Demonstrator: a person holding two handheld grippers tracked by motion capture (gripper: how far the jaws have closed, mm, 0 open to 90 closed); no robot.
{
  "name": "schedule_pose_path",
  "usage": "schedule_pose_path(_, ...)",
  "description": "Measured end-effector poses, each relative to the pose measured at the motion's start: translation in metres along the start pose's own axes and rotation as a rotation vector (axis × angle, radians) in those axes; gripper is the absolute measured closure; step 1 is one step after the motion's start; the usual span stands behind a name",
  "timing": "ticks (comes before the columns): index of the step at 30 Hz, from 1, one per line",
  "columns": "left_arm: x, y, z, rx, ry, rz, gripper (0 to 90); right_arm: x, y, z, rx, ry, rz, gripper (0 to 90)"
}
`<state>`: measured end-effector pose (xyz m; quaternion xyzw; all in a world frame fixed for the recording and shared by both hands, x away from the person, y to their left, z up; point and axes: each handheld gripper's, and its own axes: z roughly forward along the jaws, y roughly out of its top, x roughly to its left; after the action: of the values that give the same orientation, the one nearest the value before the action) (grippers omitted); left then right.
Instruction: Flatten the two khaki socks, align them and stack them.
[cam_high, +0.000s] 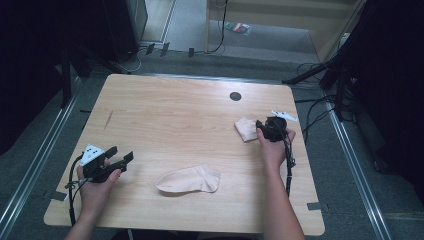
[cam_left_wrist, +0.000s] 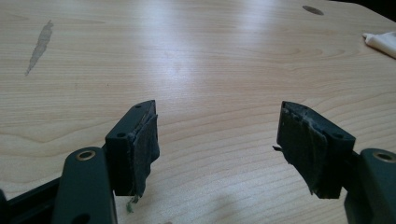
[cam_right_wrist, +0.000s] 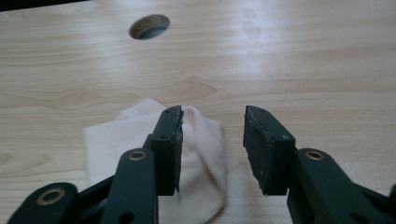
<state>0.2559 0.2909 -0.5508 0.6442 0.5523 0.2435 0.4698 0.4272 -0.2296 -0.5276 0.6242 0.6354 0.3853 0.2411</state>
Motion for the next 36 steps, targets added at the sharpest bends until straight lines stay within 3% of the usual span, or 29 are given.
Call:
schedule_pose_path(1, 0.0, 0.0, 0.0, 0.001, -0.001, -0.001, 30.1, -0.006, -0.003, 0.006, 0.006, 0.018, 0.021, 49.1)
schedule_pose_path(4, 0.0, 0.0, 0.0, 0.001, 0.0, 0.0, 30.3, -0.005, -0.005, 0.01, 0.002, 0.033, 0.013, 41.4)
schedule_pose_path(5, 0.0, 0.0, 0.0, 0.002, 0.001, 0.002, 30.3, 0.002, -0.006, 0.01, -0.007, 0.066, -0.009, 36.4)
schedule_pose_path(8, 0.0, 0.0, 0.0, 0.003, 0.001, 0.002, 30.4, 0.011, -0.008, 0.012, -0.001, 0.093, -0.044, 32.5)
schedule_pose_path(9, 0.0, 0.0, 0.0, 0.002, 0.001, 0.002, 30.4, 0.022, -0.011, 0.015, 0.016, 0.086, -0.087, 32.7)
schedule_pose_path(10, 0.0, 0.0, 0.0, 0.002, 0.001, 0.002, 30.4, 0.022, -0.011, 0.015, 0.016, 0.086, -0.087, 32.7)
schedule_pose_path(11, 0.0, 0.0, 0.0, 0.003, 0.0, 0.001, 30.4, 0.029, -0.015, 0.02, 0.028, 0.055, -0.119, 35.0)
schedule_pose_path(12, 0.0, 0.0, 0.0, 0.003, 0.0, 0.001, 30.5, 0.029, -0.015, 0.02, 0.028, 0.055, -0.119, 35.0)
schedule_pose_path(13, 0.0, 0.0, 0.0, 0.003, 0.0, -0.001, 30.5, 0.033, -0.016, 0.02, 0.038, 0.011, -0.142, 43.2)
schedule_pose_path(14, 0.0, 0.0, 0.0, 0.003, 0.0, -0.001, 30.6, 0.033, -0.016, 0.02, 0.038, 0.011, -0.142, 43.2)
schedule_pose_path(15, 0.001, 0.0, 0.0, 0.004, 0.002, 0.0, 30.7, 0.038, -0.018, 0.02, 0.04, -0.034, -0.181, 65.8)
schedule_pose_path(16, 0.001, 0.0, 0.0, 0.004, 0.002, 0.0, 30.8, 0.038, -0.018, 0.02, 0.04, -0.034, -0.181, 65.8)
schedule_pose_path(17, 0.001, 0.0, 0.0, 0.005, 0.001, -0.001, 30.8, 0.039, -0.017, 0.019, 0.044, -0.027, -0.194, 76.2)
schedule_pose_path(18, 0.001, 0.0, 0.0, 0.005, 0.001, -0.001, 30.8, 0.04, -0.017, 0.018, 0.057, -0.024, -0.189, 80.4)
schedule_pose_path(20, 0.001, 0.0, 0.0, 0.006, 0.002, 0.0, 30.9, 0.043, -0.014, 0.015, 0.065, -0.035, -0.197, 82.7)
schedule_pose_path(24, 0.001, 0.0, 0.0, 0.006, 0.004, -0.002, 31.2, 0.058, -0.01, 0.004, 0.025, 0.019, -0.168, 83.1)
schedule_pose_path(26, 0.0, 0.0, 0.001, 0.008, 0.007, -0.001, 31.3, 0.088, -0.008, -0.005, 0.005, 0.079, -0.188, 83.1)
schedule_pose_path(32, -0.001, 0.0, 0.0, 0.006, 0.009, -0.002, 31.5, 0.146, -0.017, -0.014, 0.017, 0.205, -0.185, 83.1)
schedule_pose_path(36, 0.0, 0.0, 0.0, 0.007, 0.005, -0.003, 31.4, 0.172, -0.029, -0.01, 0.041, 0.209, -0.211, 83.1)
